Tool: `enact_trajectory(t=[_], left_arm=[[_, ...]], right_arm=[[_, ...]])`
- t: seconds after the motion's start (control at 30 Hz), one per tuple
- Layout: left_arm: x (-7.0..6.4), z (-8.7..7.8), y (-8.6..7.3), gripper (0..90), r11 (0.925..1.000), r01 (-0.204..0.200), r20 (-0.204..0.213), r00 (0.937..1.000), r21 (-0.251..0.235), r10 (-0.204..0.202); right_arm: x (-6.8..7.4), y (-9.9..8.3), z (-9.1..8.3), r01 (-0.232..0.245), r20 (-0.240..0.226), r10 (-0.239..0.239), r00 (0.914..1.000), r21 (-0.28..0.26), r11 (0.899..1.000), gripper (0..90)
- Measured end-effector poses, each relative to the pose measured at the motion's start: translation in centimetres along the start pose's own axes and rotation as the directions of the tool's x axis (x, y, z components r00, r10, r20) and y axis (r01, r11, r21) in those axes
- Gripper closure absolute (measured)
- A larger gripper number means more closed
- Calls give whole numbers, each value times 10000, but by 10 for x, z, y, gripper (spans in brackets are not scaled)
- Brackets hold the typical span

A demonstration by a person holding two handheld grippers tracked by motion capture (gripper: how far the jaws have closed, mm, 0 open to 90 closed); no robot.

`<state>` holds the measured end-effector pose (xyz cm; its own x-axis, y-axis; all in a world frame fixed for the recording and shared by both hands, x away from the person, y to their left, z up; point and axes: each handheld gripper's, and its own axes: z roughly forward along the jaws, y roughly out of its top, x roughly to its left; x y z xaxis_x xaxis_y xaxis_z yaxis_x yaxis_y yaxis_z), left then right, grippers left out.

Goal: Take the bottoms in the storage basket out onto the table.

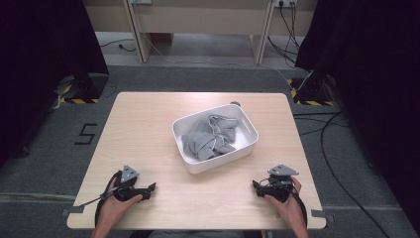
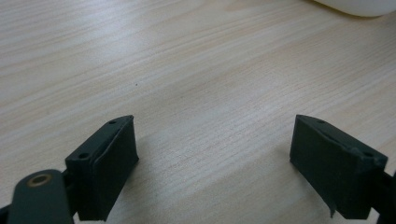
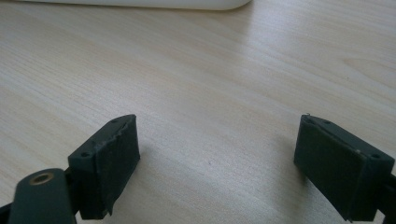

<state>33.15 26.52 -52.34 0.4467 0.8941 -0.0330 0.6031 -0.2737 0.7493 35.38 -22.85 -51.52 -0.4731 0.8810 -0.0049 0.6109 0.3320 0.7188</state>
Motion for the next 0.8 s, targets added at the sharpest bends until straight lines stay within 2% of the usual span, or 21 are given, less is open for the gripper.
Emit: enact_trajectory(t=[0.27, 0.4, 0.5, 0.7, 0.8], left_arm=[[0, 0, 0, 137, 10000, 0, 3, 10000, 2, 0], [2, 0, 1, 142, 9997, 251, 108, 9996, -76, -251], [5, 0, 3, 168, 9973, 680, 639, 9958, -288, -661], [3, -11, 21, 164, 9910, 847, 935, 9928, -1040, -751], [1, -14, 30, 161, 9874, 959, 1145, 9901, -1258, -816]], right_arm=[[0, 0, 0, -3, 0, 3, 10000, 4, 10000, 148], [0, 0, 0, -55, -2, 55, 10000, 15, 10000, 148], [0, 0, 0, -63, -3, 63, 10000, 15, 10000, 147], [0, 0, 0, -44, -16, 44, 10000, 23, 10000, 147], [0, 0, 0, -30, -11, 30, 10000, 19, 10000, 147]])
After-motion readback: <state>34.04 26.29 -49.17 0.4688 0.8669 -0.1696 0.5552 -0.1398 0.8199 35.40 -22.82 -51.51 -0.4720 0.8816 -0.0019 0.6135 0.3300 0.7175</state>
